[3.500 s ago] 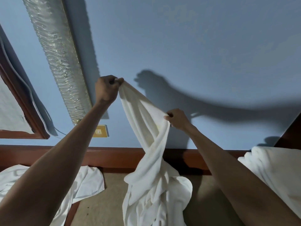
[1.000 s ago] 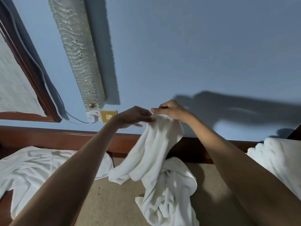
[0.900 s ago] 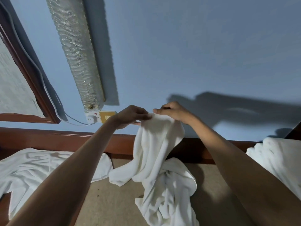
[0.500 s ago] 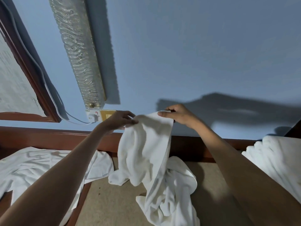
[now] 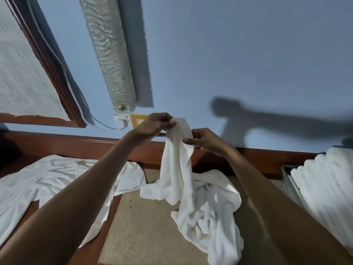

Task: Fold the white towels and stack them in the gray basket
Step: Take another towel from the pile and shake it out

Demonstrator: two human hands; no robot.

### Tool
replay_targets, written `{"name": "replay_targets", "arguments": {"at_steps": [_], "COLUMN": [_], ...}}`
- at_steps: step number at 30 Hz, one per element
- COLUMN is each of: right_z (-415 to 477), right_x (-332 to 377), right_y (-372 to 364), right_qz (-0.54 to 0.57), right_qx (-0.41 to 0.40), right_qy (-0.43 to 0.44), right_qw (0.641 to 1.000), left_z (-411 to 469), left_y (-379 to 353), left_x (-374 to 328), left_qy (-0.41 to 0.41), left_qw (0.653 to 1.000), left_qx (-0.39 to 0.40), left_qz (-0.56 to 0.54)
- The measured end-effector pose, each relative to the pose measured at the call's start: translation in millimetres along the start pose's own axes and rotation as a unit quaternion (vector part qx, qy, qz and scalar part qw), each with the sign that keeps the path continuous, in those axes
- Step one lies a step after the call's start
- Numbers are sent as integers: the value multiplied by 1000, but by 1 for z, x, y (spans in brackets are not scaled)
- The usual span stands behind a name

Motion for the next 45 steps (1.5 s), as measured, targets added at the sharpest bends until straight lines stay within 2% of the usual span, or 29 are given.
{"name": "replay_targets", "arguments": {"at_steps": [3, 5, 11, 14, 20, 23, 26, 29, 33, 38, 41, 45], "right_z": [-4, -4, -8, -8, -16, -27, -33, -30, -15, -5, -4, -9], "right_x": [2, 9, 30, 46, 33, 2, -18, -9, 59, 111, 116, 103], "right_y": [-13, -18, -25, -17, -12, -12, -12, -6, 2, 13, 19, 21], "right_qz": [134, 155, 126, 50, 15, -10, -34, -23, -88, -124, -125, -117], "right_qx": [-29, -32, -27, -62, -108, -118, -111, -115, -103, -70, -51, -44], "right_qy": [16, 19, 12, 40, 41, 4, -13, -5, 82, 113, 104, 88], "right_qw": [990, 987, 992, 996, 993, 993, 993, 993, 987, 983, 985, 988], "left_z": [-5, -10, -16, -16, -36, -40, -44, -34, -21, -22, -20, -16], "left_y": [5, 5, 22, 37, 81, 116, 130, 119, 72, 7, -8, -1], "left_x": [9, 4, -20, -24, -57, -40, -9, 13, 8, -23, -36, -50], "left_qy": [15, -3, -44, -51, -114, -79, -17, 37, 34, 2, -36, -66], "left_qw": [999, 998, 994, 990, 958, 936, 925, 951, 988, 997, 985, 974], "left_qx": [-4, -15, -86, -127, -256, -327, -355, -305, -133, 67, 107, 64], "left_qz": [28, 63, 53, 20, -56, -108, -135, -36, 75, 41, 128, 205]}}
Point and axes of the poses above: each hand's wrist, its own z-axis towards the middle knuckle, its own y-axis out of the back of the hand, x = y × z, the point moved 10 cm from there along z, towards the middle knuckle, and after that the axes turned 9 degrees about y, right-handed, at the moved point
